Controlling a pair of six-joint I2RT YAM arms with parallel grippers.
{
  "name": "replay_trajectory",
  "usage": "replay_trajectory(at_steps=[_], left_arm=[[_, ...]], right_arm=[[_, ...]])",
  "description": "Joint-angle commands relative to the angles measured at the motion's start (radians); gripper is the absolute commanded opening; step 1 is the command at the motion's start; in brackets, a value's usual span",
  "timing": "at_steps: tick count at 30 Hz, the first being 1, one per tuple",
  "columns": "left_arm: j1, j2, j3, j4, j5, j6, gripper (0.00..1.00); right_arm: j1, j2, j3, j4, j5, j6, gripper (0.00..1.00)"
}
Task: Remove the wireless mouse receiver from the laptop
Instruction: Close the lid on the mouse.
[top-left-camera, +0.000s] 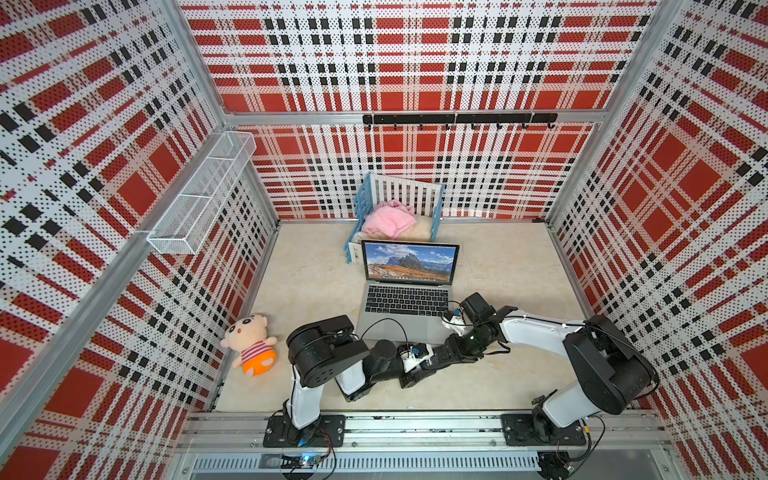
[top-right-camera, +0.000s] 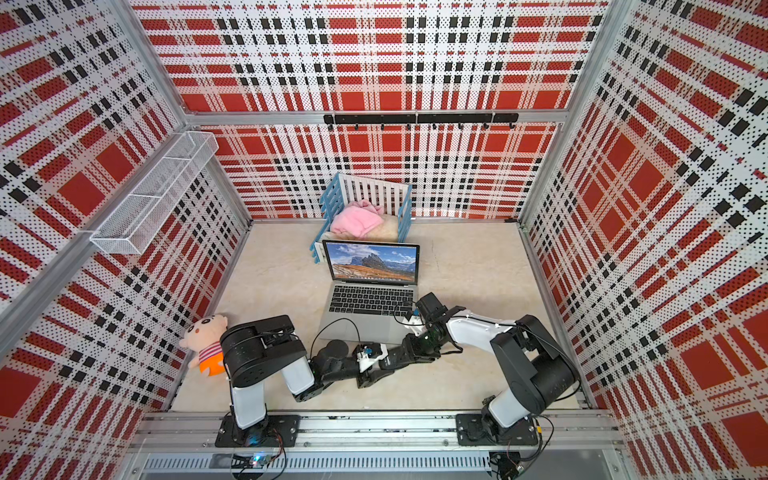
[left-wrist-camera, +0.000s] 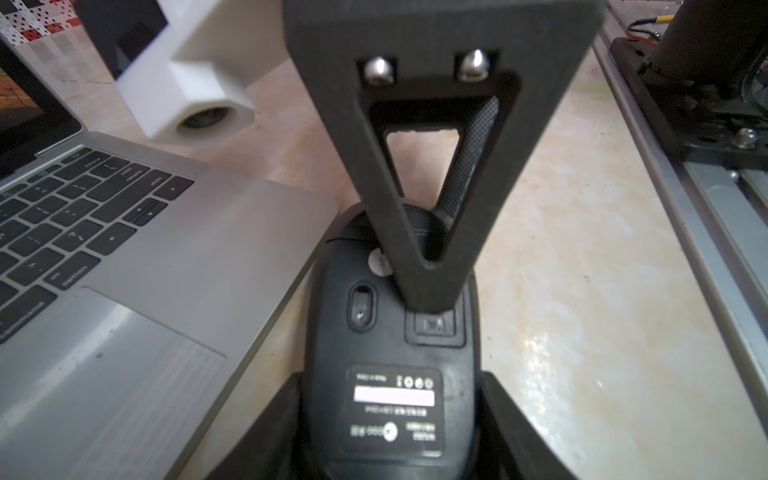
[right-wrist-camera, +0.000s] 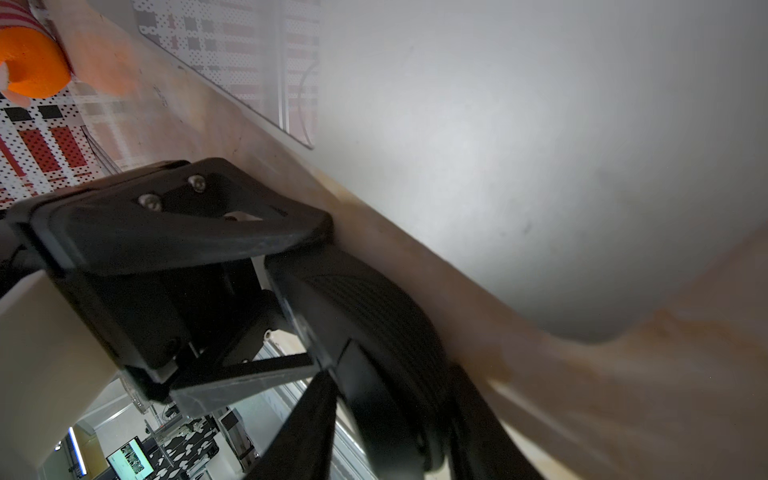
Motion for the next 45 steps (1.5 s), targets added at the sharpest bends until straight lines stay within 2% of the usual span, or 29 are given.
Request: replay_trajectory(at_steps=[1,6,14,23,30,36,40,45], left_arm=[[-0.022,0.046,0.013,-0.199,0.022,-0.022,0.36],[-0.023,0.050,0.013,-0.200,0.021,-0.022,0.36],[-0.021,0.058,0.016,-0.200,0.017,-0.024,0.36],[-0.022,0.049,0.010,-0.200,0.011,-0.022,0.36],[-0.023,0.043,0.007,-0.199,-0.001,-0.019,0.37],[-0.025,0.039,0.005,-0.200,-0.007,-0.017,0.37],[-0.025,0.033,0.001,-0.199,-0.015,-0.013,0.37],[-0.025,0.039,0.003,-0.200,-0.010,-0.012,0.37]], right_arm=[[0.072,0.150,-0.075,0.065,0.280,-0.003,0.48],[0.073,0.160,-0.079,0.079,0.274,-0.009,0.55],[0.050,0.079,-0.106,0.106,0.217,-0.010,0.65],[-0.019,0.037,-0.113,0.207,0.037,0.015,0.64],[-0.046,0.073,-0.098,0.217,0.000,0.009,0.57],[-0.052,0.109,-0.085,0.249,-0.032,0.029,0.56],[-0.077,0.104,-0.091,0.254,-0.053,0.034,0.62],[-0.146,0.031,-0.140,0.222,-0.057,0.020,0.72]])
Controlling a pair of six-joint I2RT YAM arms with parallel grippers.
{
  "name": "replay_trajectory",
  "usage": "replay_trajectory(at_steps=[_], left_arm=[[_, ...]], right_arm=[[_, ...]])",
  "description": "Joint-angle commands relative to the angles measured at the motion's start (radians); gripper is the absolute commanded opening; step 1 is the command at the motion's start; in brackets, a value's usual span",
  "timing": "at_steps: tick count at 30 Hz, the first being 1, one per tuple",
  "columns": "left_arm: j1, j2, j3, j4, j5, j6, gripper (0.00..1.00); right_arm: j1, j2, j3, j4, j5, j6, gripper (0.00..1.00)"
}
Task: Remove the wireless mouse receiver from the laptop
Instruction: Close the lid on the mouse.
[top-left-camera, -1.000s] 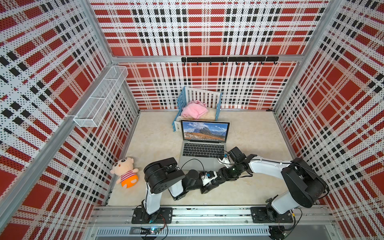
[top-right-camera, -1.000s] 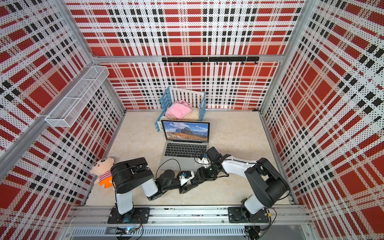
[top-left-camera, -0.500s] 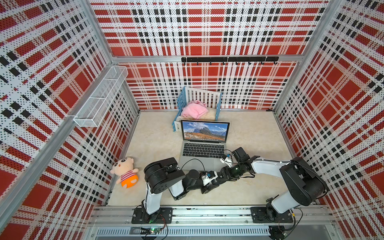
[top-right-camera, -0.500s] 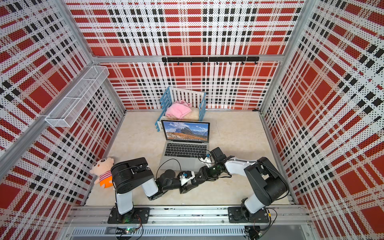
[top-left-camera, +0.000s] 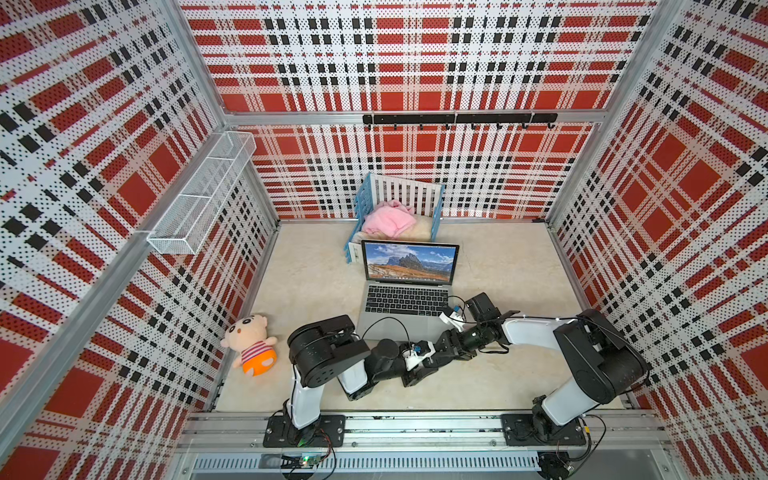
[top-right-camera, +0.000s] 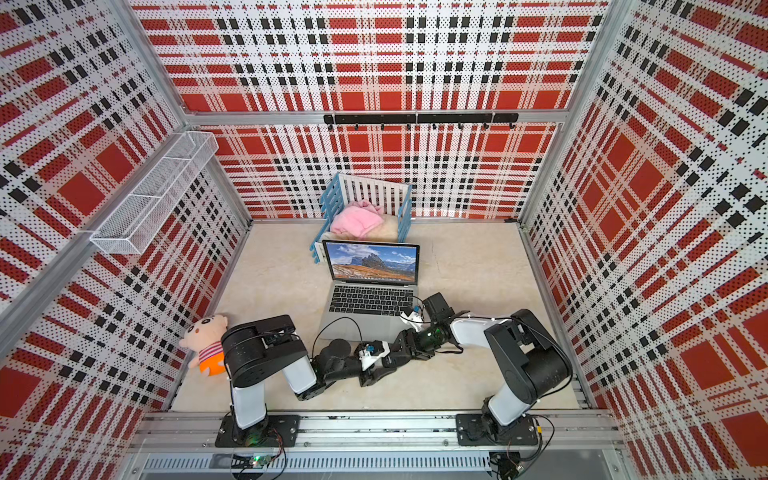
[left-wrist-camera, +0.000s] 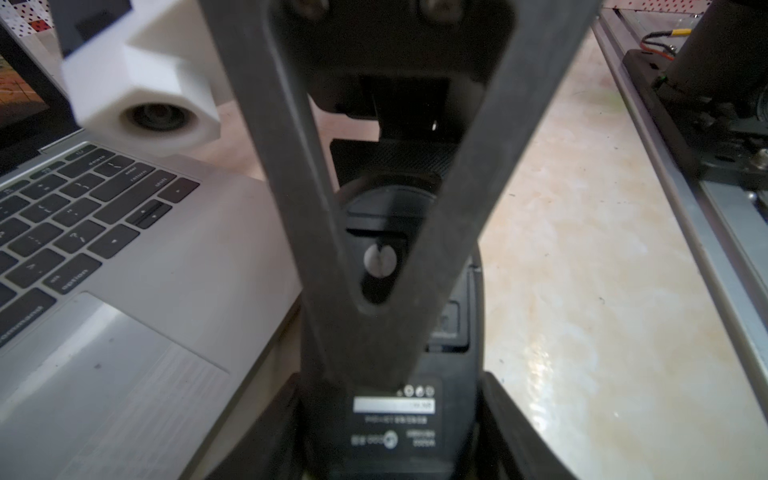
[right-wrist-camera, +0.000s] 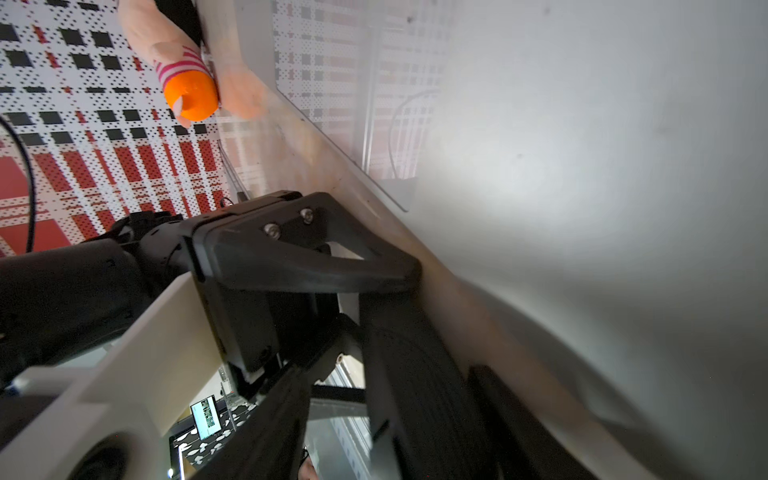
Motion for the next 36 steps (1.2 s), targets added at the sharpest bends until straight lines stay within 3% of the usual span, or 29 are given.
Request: replay_trajectory(at_steps=[1,7,23,27,36], left_arm=[[-0.018,0.040,-0.018,-0.193,0.016,0.005,0.37],[-0.018,0.042,-0.016,-0.193,0.017,0.006,0.37],[-0.021,0.053,-0.011,-0.193,0.024,0.002,0.37],[-0.021,0.055,-0.010,-0.192,0.022,0.003,0.37],[-0.022,0.059,-0.007,-0.195,0.022,0.005,0.37]], right_arm=[[-0.054,-0.008,-0.068,-0.080,0.193,-0.022,0.72],[-0.085,-0.100,-0.108,-0.130,0.196,-0.042,0.69],[-0.079,-0.159,-0.122,-0.151,0.137,-0.047,0.54],[-0.074,-0.154,-0.121,-0.140,0.110,-0.045,0.61],[-0.067,-0.182,-0.125,-0.139,0.097,-0.040,0.64]])
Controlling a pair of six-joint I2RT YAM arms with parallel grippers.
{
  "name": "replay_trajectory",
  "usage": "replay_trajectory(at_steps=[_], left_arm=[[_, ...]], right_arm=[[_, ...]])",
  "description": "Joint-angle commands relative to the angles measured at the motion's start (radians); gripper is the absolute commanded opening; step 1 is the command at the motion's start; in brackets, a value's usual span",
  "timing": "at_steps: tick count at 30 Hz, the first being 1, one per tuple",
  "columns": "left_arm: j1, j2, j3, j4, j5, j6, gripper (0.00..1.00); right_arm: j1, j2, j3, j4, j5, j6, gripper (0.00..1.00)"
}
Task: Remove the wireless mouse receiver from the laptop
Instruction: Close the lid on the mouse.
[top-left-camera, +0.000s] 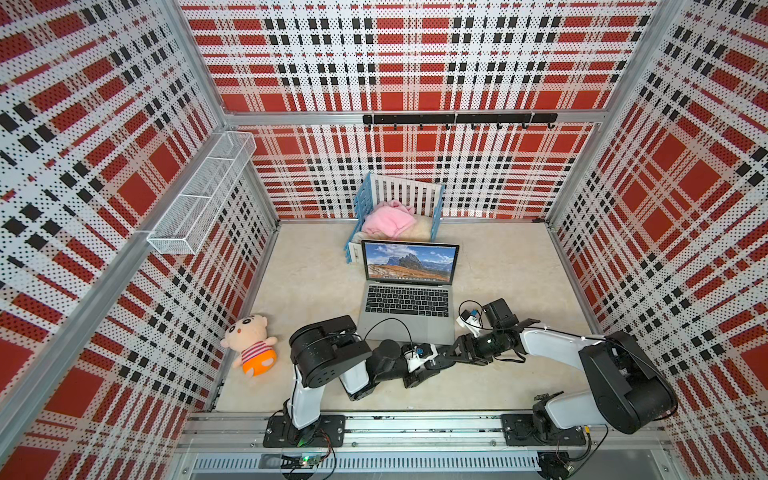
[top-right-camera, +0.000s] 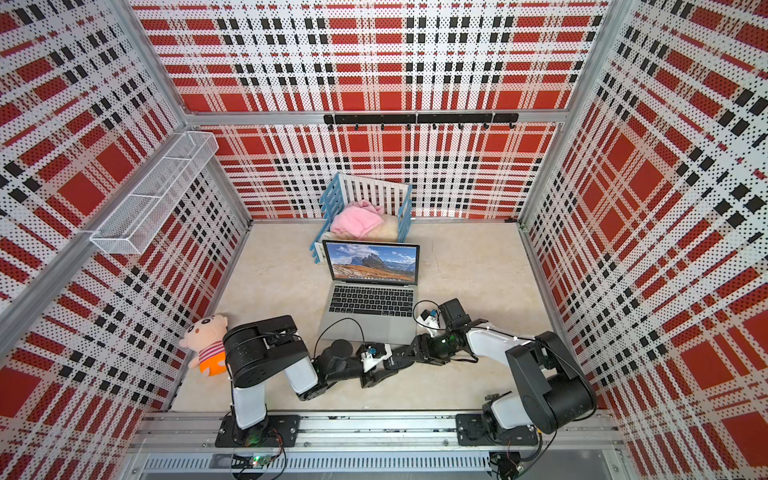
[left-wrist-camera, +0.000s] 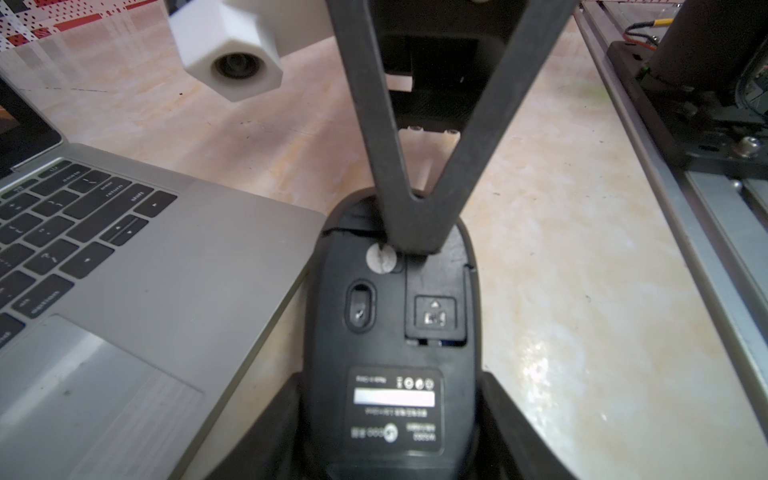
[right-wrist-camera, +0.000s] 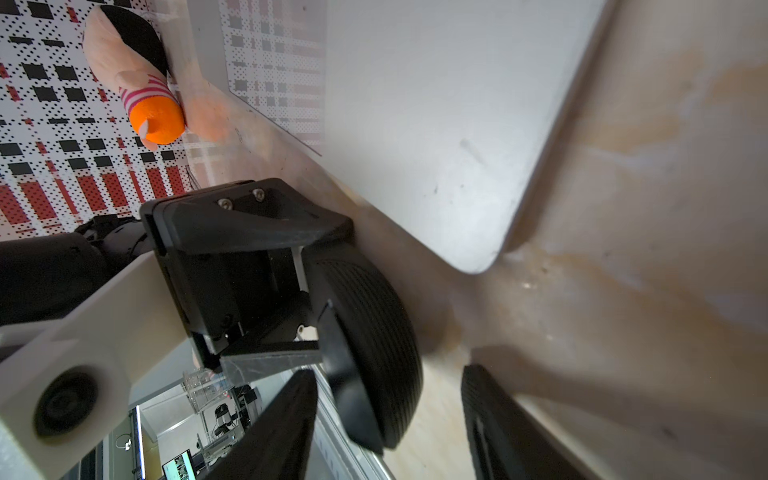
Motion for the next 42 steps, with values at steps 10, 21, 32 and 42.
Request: replay_trajectory(at_steps=[10,21,32,42], left_arm=[[-0.012,0.053,-0.017,-0.193,0.006,-0.010,0.37],[-0.017,0.054,-0.013,-0.199,0.004,-0.004,0.37],[-0.020,0.051,-0.014,-0.200,0.004,-0.002,0.37],[-0.021,0.049,-0.014,-0.201,0.002,-0.001,0.37]], right_arm=[[0.041,0.004,-0.021,-0.026,0.016,-0.015,0.54],[0.048,0.018,-0.016,-0.032,0.062,-0.021,0.34],[0.122,0.108,0.045,-0.080,0.210,-0.030,0.33],[0.147,0.154,0.076,-0.097,0.275,-0.034,0.38]])
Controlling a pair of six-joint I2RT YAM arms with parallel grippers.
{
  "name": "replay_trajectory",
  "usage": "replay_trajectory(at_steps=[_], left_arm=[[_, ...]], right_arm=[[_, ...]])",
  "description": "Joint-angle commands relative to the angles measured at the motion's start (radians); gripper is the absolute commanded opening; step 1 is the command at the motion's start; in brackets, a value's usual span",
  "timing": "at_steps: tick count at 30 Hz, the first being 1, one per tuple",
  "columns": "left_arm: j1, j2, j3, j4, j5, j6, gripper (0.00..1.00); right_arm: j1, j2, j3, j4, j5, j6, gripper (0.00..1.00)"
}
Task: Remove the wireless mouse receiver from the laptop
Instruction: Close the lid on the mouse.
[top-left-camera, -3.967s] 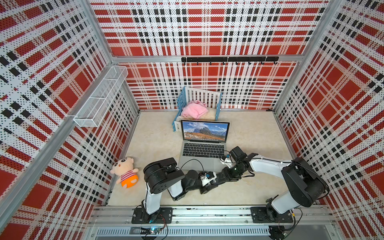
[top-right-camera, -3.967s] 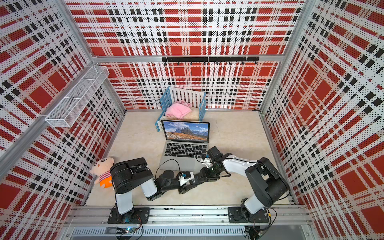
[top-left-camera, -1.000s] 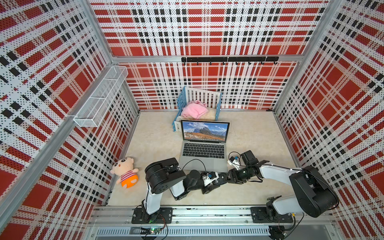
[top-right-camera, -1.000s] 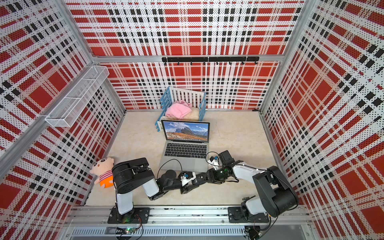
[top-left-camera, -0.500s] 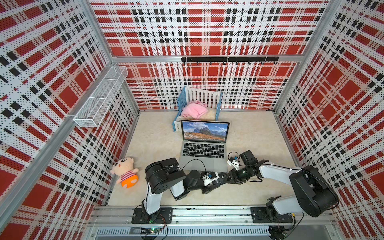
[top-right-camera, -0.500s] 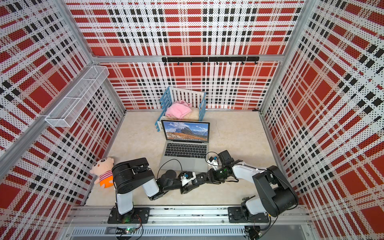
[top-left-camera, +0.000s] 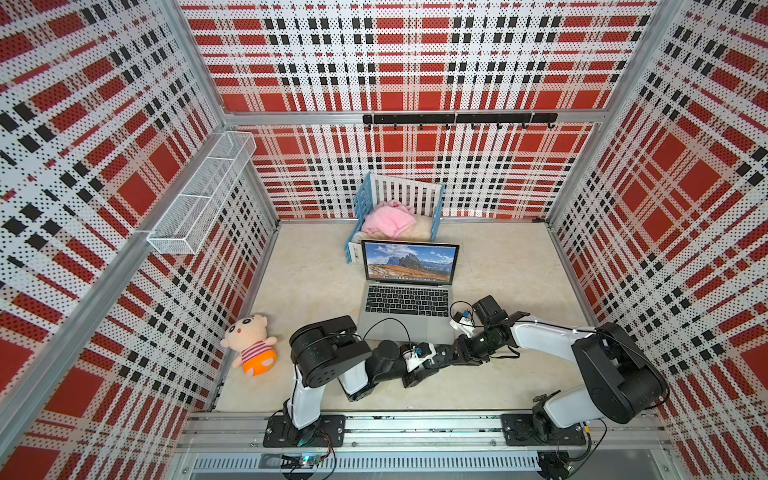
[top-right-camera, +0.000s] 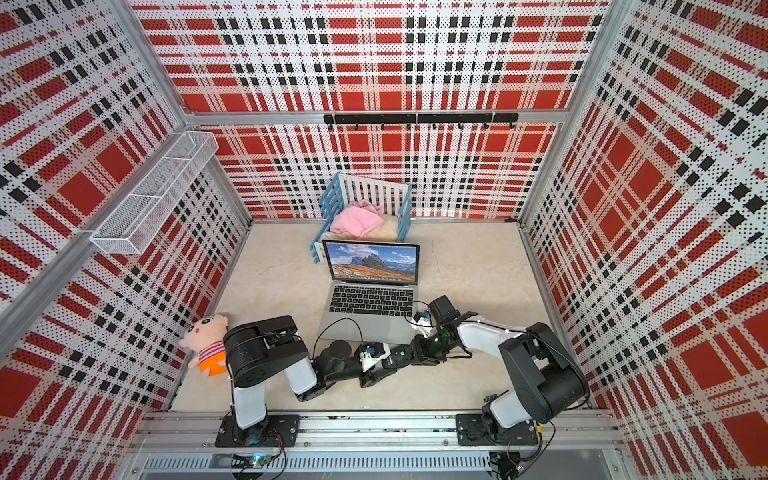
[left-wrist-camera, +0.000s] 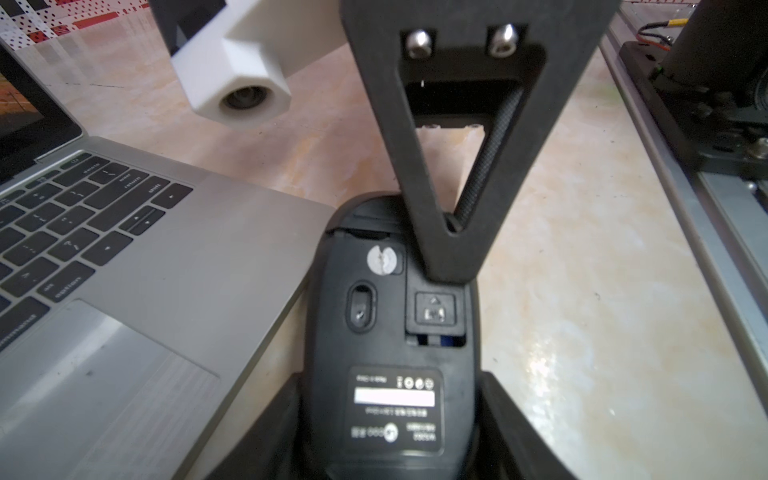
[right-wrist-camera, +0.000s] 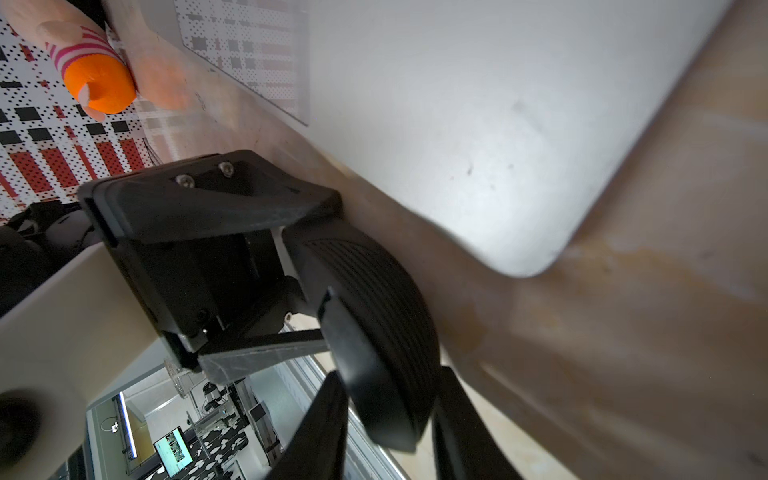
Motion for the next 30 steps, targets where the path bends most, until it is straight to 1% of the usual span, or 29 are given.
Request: replay_trajectory(at_steps=[1,9,13,16,23,26,30], left_arm=[[-0.020,0.045,-0.002,-0.210,0.025,0.000,0.37],[-0.020,0.045,-0.002,-0.210,0.025,-0.003,0.36],[-0.020,0.049,-0.001,-0.210,0.025,-0.002,0.36],[-0.021,0.051,-0.001,-0.212,0.022,-0.002,0.36],[-0.021,0.050,-0.001,-0.213,0.019,0.000,0.36],[-0.020,0.048,-0.001,-0.213,0.020,-0.001,0.37],[-0.021,0.046,-0.002,-0.214,0.023,0.001,0.36]], right_arm=[[0.057,0.082,-0.022,0.029,0.205,-0.020,0.39],[0.078,0.117,-0.006,0.038,0.231,-0.019,0.44],[0.081,0.118,0.000,0.035,0.225,-0.025,0.52],[0.081,0.100,0.001,0.037,0.214,-0.029,0.62],[0.077,0.095,0.004,0.077,0.168,-0.021,0.73],[0.051,0.101,-0.003,0.108,0.134,-0.007,0.76],[-0.044,0.063,-0.040,0.161,0.058,-0.006,0.76]])
